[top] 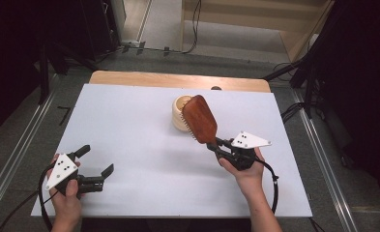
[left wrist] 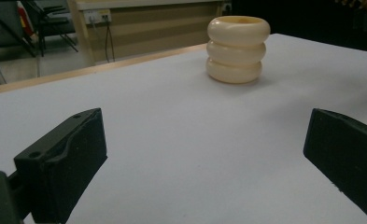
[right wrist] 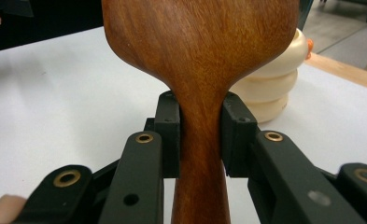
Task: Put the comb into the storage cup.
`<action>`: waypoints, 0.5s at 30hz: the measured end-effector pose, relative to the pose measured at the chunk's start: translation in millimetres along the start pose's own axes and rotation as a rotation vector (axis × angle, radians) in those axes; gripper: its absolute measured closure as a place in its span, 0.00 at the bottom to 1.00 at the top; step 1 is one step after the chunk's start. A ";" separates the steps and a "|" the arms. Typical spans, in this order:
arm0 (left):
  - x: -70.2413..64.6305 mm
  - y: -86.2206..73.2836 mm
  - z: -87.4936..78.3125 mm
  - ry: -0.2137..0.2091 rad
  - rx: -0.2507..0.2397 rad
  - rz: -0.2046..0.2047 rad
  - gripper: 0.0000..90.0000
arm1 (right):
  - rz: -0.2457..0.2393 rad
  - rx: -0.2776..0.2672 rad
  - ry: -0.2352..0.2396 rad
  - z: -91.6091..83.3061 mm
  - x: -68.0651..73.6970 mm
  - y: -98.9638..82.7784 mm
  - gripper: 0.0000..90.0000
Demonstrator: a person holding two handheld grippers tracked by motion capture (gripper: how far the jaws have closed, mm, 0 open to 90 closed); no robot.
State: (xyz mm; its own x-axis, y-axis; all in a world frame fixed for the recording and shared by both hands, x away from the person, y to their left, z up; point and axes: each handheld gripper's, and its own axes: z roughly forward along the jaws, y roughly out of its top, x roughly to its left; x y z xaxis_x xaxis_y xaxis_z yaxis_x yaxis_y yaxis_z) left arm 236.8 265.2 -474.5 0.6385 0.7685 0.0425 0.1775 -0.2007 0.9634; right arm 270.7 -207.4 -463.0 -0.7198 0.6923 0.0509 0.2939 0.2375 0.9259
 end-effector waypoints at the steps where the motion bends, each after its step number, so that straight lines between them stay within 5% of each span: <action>1: -2.0 2.2 1.3 -0.005 -0.004 0.001 0.00 | -0.006 -0.005 0.000 -0.3 0.4 -0.2 0.78; 15: -29.4 34.4 31.0 -0.092 -0.030 0.016 0.00 | 0.012 -0.039 0.009 -4.3 0.1 -8.3 0.78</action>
State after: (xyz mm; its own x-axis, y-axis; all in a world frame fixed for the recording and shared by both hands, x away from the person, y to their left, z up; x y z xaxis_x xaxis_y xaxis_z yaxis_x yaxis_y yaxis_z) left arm 247.3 216.9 -450.8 0.7073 0.7061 0.0353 0.1448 -0.1936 0.9703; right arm 265.5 -212.2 -469.1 -0.7223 0.6885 0.0658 0.2784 0.2023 0.9389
